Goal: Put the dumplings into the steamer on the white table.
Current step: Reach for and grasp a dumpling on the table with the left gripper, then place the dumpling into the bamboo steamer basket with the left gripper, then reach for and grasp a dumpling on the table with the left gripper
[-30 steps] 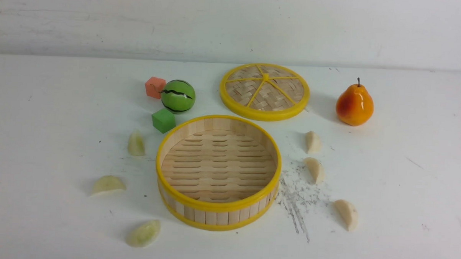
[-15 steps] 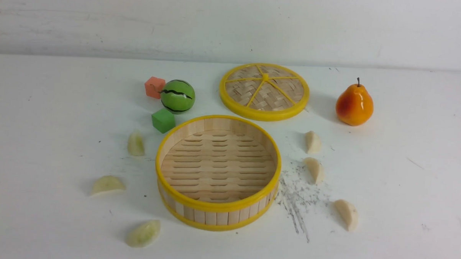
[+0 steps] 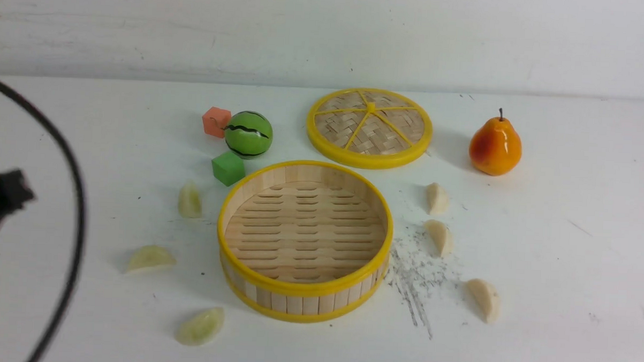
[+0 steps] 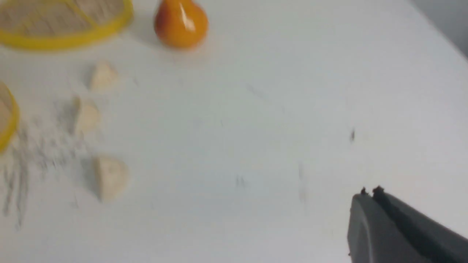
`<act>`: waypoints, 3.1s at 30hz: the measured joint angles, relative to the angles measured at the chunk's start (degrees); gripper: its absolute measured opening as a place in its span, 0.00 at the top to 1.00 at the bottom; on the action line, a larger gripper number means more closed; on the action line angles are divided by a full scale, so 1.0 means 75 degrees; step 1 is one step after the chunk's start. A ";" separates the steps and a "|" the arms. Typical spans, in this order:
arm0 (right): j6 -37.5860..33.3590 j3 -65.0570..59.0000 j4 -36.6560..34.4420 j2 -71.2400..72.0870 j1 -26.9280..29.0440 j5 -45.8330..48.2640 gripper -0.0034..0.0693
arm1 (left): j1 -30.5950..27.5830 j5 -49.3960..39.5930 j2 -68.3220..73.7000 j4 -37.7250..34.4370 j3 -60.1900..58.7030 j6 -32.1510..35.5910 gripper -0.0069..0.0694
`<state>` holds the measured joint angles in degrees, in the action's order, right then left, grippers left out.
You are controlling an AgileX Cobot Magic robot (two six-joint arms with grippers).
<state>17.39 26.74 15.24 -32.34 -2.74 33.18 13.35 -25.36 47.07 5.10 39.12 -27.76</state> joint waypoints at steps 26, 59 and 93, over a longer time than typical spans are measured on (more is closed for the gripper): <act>-0.6986 0.0723 -0.6908 -0.3094 -0.0574 0.0644 0.96 | 0.1747 -0.1266 0.6564 -0.0146 0.2144 0.4750 0.38; -0.7028 0.0737 -0.7035 -0.3094 -0.0574 0.0408 0.95 | 0.1756 -0.1833 0.9426 -0.0507 0.7179 0.2066 0.63; -0.7028 0.0737 -0.7173 -0.3094 -0.0574 0.0466 0.93 | -0.0979 -0.4153 0.8421 -0.1514 0.6238 0.6625 0.51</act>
<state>-35.32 32.27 -38.56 -55.54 -7.04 36.68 6.01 -56.51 110.22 -6.26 85.91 21.93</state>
